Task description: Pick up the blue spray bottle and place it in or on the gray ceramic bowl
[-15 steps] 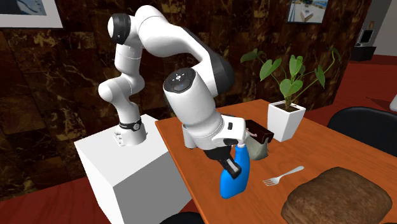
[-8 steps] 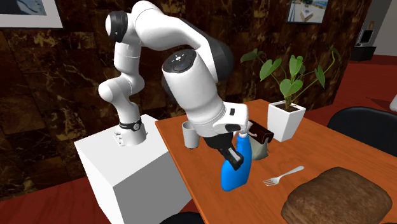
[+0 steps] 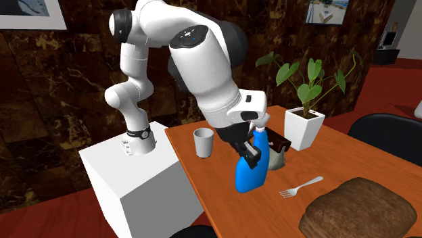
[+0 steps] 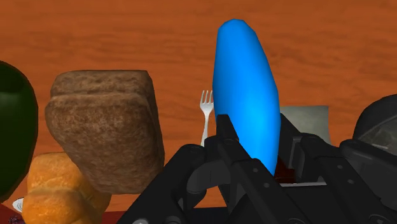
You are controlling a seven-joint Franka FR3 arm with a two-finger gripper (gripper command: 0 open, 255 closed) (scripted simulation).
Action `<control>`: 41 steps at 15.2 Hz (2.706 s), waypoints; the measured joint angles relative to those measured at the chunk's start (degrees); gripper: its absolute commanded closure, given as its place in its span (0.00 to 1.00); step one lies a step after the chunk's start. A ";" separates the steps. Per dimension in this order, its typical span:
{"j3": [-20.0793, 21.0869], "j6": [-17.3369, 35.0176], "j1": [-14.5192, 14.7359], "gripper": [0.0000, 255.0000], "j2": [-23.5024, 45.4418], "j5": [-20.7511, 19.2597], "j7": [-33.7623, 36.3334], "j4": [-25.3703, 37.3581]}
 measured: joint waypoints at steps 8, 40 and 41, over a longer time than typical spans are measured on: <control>-0.09 1.85 4.11 1.00 -6.73 -3.44 4.15 -5.53; 27.64 32.77 23.31 1.00 -39.23 -17.75 48.88 -47.53; 28.09 33.66 23.64 1.00 -38.94 -17.48 49.25 -47.98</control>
